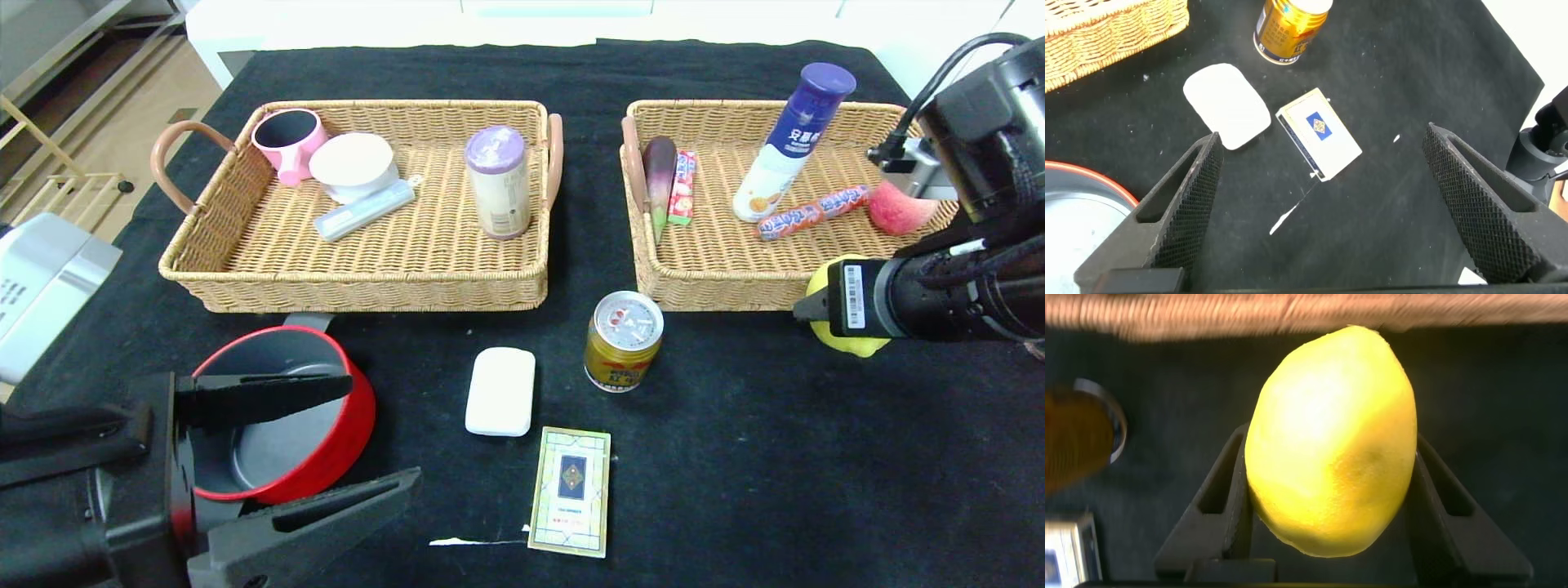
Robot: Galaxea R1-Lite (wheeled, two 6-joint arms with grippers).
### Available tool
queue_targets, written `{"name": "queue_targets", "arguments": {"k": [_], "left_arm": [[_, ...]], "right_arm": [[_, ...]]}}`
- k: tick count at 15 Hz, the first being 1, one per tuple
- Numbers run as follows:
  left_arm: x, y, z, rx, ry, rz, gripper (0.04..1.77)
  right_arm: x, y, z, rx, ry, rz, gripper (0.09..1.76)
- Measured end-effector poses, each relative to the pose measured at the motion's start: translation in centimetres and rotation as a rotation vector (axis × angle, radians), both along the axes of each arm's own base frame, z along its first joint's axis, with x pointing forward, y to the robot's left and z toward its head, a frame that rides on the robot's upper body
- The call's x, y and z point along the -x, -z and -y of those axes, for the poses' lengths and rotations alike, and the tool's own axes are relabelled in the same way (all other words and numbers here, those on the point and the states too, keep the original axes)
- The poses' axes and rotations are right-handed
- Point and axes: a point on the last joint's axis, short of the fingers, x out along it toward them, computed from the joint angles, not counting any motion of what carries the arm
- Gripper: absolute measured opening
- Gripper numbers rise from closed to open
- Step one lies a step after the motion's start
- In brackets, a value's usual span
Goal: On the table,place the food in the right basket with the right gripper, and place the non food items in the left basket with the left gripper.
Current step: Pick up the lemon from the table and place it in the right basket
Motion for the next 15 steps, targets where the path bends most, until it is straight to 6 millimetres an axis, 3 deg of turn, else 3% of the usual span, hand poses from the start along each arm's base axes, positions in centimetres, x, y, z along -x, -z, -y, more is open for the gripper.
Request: {"name": "queue_targets", "arguments": {"k": [6,15], "left_arm": [[0.0,0.0,0.0,0.001,0.000,0.001,1.76],[0.0,0.0,0.0,0.000,0.001,0.001,1.76]], "right_arm": [[-2.1,-1.7,2.2,-0.013,0.094,0.073,1.08],[-7.2,-3.0,4.0,-0.027,0.169,0.313,1.08]]}}
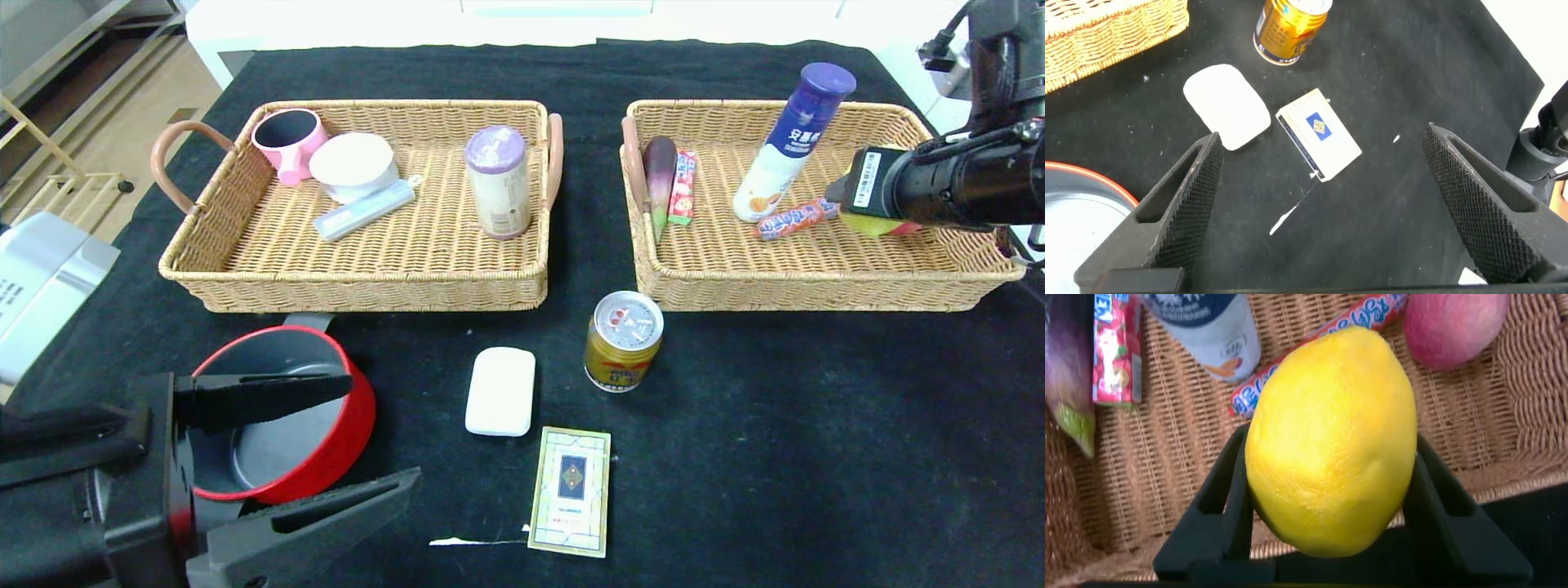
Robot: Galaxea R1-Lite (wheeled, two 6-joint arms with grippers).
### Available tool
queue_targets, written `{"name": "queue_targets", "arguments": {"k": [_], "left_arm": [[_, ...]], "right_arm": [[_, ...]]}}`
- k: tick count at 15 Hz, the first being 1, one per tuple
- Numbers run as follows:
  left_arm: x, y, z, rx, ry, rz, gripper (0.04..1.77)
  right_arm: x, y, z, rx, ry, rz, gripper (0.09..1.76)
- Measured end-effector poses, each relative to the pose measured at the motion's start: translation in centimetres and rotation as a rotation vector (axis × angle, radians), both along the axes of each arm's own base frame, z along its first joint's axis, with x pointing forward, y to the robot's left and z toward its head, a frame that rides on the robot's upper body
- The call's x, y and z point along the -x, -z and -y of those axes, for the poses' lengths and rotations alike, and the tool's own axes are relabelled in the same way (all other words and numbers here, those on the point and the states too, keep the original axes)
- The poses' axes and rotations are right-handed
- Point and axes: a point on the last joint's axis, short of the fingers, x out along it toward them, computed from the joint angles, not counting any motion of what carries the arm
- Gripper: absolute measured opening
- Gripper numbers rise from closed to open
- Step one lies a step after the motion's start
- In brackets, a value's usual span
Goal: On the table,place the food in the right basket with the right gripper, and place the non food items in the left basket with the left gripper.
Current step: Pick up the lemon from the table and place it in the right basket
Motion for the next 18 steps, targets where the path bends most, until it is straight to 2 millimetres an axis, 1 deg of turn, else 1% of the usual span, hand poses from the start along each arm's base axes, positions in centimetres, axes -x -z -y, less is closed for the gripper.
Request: {"name": "queue_targets", "arguments": {"k": [3,8,9,12,15,18], "left_arm": [[0.0,0.0,0.0,0.000,0.000,0.000,1.76],[0.0,0.0,0.0,0.000,0.000,0.000,1.76],[0.0,0.0,0.0,0.001,0.000,0.001,1.76],[0.0,0.0,0.0,0.001,0.000,0.002,1.76],[0.1,0.0,0.0,0.002,0.000,0.003,1.76],[0.1,-0.1,-0.1,0.002,0.000,0.004,1.76]], "right_arm": [[-0.8,0.4,0.3,0.000,0.018,0.000,1.08],[-1.7,1.4,0.1,-0.013,0.022,0.026,1.09],[-1.7,1.6,0.0,-0.011,0.018,0.021,1.18],[-1.7,1.9,-0.3,-0.011,0.009,0.012,1.35],[-1.7,2.0,-0.3,-0.011,0.008,0.007,1.46],[-1.6,2.2,-0.2,-0.009,0.008,-0.002,1.54]]}}
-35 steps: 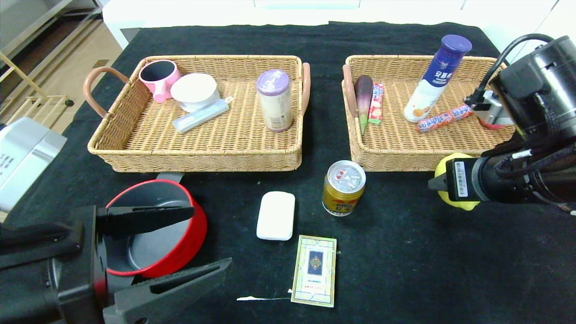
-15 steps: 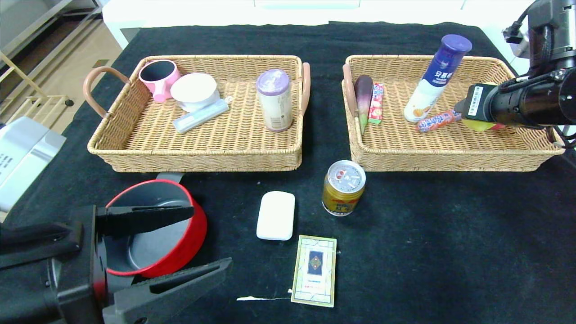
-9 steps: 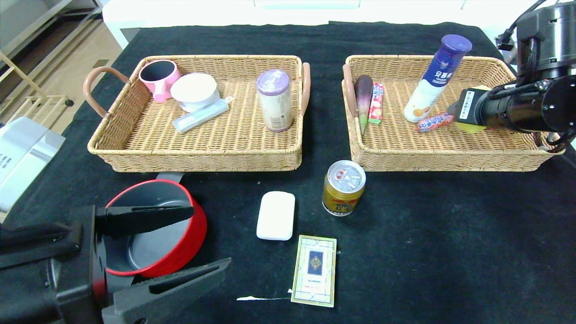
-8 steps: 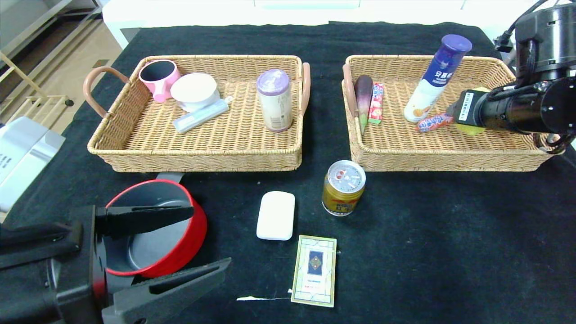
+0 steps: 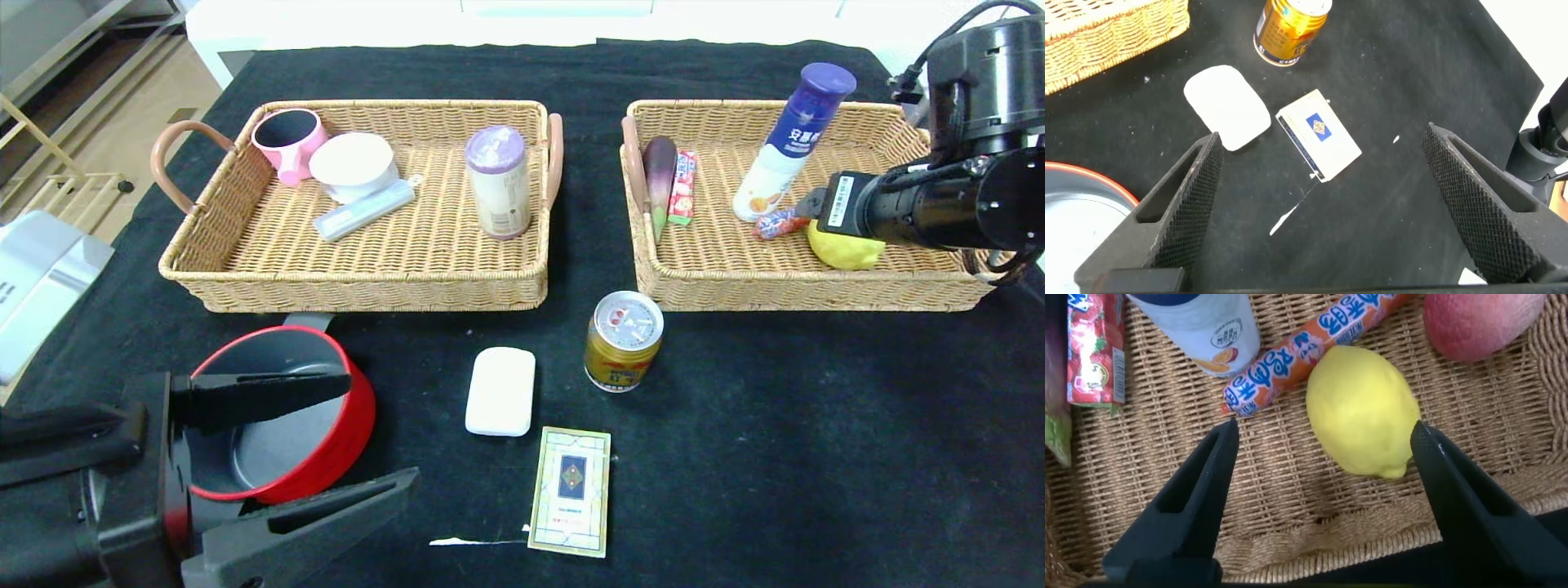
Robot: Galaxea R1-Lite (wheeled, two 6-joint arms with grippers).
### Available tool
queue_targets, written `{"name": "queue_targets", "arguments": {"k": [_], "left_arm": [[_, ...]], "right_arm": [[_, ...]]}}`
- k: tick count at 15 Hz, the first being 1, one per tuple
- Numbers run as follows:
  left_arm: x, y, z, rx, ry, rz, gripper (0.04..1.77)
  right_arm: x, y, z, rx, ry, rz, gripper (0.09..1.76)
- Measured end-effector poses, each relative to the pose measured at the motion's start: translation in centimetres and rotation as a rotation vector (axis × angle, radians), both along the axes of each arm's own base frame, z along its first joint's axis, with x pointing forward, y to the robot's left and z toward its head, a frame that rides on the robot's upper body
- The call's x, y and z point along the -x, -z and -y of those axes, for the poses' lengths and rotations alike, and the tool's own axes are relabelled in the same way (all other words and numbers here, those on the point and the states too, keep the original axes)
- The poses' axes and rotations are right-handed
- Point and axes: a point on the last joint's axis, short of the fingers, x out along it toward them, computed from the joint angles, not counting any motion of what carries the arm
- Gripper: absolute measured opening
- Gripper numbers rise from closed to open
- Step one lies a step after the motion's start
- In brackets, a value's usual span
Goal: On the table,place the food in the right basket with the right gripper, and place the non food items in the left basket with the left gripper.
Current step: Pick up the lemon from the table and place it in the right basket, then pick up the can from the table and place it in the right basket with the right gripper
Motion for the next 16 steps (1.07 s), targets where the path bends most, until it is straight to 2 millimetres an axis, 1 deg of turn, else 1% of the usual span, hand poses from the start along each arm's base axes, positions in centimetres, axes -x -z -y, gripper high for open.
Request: {"name": "queue_targets", "arguments": {"k": [3,5,7,9,12,16], "left_arm": [[0.0,0.0,0.0,0.000,0.000,0.000,1.76],[0.0,0.0,0.0,0.000,0.000,0.000,1.76],[0.0,0.0,0.0,-0.001,0.000,-0.001,1.76],[0.0,0.0,0.0,-0.001,0.000,-0.001,1.76],[0.0,0.0,0.0,0.000,-0.001,0.000,1.76],[-0.1,-0.2,-0.1,-0.002,-0.040,0.011,1.76]], "right_arm": [[0.4,0.0,0.0,0.001,-0.006,-0.004,1.59],[1.1,-0.1,-0.4,0.001,-0.023,-0.004,1.62],[2.2,-0.3,-1.0,0.004,-0.050,-0.008,1.64],[3.6,-0.7,-2.0,0.025,-0.054,-0.013,1.65],[6.4,-0.9,-4.7,0.012,-0.130,-0.044,1.67],[10.1,-1.0,-9.0,-0.002,-0.242,-0.041,1.69]]}}
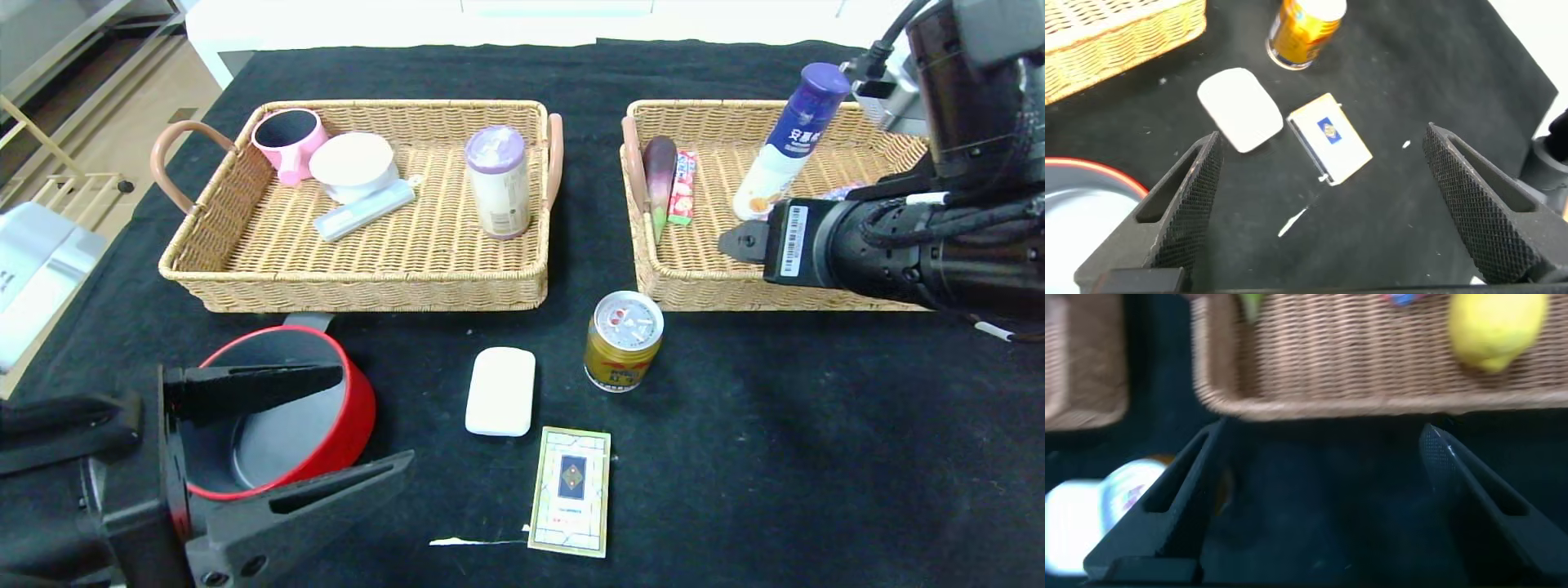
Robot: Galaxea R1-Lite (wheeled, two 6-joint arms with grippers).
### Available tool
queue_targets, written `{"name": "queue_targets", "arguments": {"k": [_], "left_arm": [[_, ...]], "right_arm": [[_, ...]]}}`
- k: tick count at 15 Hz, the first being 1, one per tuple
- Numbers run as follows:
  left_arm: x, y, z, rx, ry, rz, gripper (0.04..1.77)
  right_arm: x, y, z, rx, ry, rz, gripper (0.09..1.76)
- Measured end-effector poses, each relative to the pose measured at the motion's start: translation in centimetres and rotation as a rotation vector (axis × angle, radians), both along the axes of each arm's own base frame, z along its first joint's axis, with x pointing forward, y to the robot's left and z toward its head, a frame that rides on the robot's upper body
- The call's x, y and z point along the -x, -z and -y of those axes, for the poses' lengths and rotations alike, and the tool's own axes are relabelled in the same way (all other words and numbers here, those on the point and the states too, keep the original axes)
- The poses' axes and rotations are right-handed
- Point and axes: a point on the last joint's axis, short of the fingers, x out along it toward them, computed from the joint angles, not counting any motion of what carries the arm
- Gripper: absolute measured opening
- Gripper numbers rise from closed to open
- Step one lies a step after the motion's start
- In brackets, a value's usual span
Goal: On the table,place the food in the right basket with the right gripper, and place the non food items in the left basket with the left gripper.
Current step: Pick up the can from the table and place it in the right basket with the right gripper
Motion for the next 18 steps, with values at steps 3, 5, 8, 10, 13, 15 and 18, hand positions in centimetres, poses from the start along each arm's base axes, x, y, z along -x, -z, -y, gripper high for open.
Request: {"name": "queue_targets", "arguments": {"k": [3,5,8,10,13,15,18], "left_arm": [[0.0,-0.1,0.0,0.002,-0.008,0.004,1.76],[-0.1,-0.3,-0.3,0.008,-0.023,0.011,1.76],[-0.1,-0.7,-0.7,0.017,-0.046,0.025,1.76],[-0.1,-0.9,-0.9,0.022,-0.055,0.034,1.76],[0.0,-1.1,-1.0,0.028,-0.058,0.042,1.76],[0.2,-1.2,-1.1,0.032,-0.059,0.049,1.76],[0.3,-1.3,-1.2,0.035,-0.059,0.053,1.76]], "right_arm": [[2.2,0.0,-2.4,-0.025,-0.081,0.004,1.69],[3.1,0.3,-3.8,-0.040,-0.109,-0.001,1.70],[3.4,1.3,-5.6,-0.024,-0.142,-0.019,1.70],[3.4,1.8,-6.6,-0.012,-0.158,-0.029,1.70],[3.1,2.2,-7.7,-0.002,-0.166,-0.033,1.70],[2.8,2.3,-8.4,0.005,-0.162,-0.030,1.70],[2.2,3.2,-9.5,0.026,-0.153,-0.038,1.70]]}}
